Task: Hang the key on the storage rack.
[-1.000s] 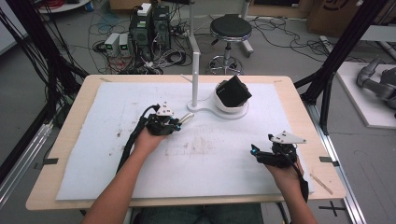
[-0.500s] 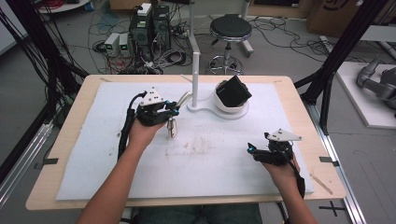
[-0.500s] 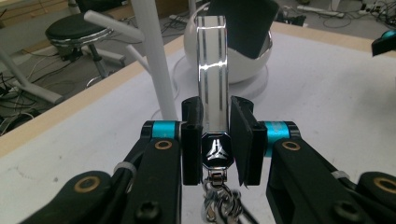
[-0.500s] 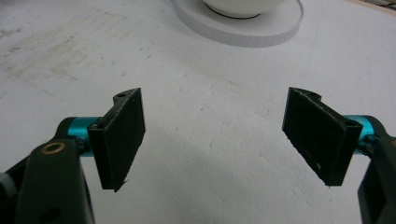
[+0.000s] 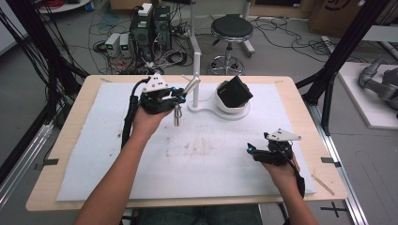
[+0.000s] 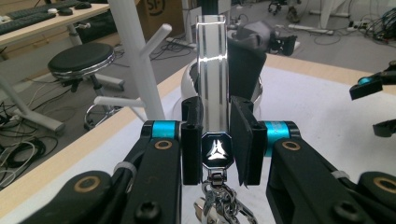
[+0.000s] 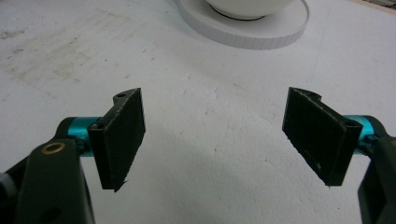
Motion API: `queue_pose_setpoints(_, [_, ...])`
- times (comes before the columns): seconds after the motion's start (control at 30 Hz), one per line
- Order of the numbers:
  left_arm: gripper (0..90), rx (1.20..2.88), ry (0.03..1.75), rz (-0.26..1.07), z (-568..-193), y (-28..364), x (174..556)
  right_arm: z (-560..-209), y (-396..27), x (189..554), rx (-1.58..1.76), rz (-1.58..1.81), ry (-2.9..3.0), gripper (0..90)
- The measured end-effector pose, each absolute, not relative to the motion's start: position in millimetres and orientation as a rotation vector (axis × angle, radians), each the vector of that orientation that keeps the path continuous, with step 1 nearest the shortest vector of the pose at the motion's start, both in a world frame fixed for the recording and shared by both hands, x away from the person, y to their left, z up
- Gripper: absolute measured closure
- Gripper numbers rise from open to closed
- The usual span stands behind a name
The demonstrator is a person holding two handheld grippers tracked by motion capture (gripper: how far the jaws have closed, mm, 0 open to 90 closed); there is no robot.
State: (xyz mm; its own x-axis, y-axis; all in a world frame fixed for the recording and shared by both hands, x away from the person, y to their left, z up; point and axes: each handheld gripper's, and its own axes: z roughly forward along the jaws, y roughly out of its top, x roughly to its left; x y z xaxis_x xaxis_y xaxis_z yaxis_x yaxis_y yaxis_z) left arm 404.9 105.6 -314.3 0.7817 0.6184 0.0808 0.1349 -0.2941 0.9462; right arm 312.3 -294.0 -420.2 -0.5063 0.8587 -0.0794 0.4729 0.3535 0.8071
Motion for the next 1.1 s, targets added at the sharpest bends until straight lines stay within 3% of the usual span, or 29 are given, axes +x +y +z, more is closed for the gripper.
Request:
queue_pose_setpoints(0.33, [74.6,1.831,0.579,0.514,-307,99,421,-420,-295,311,1.158,1.025,2.118,21.5])
queue_pose_setpoints(0.87, [74.6,1.689,0.631,0.315,-319,100,442,-421,-298,310,1.170,1.018,2.118,21.5])
queue_pose_setpoints(1.1, [74.6,1.686,0.674,0.314,-324,105,448,-421,-298,310,1.170,1.017,2.117,21.5])
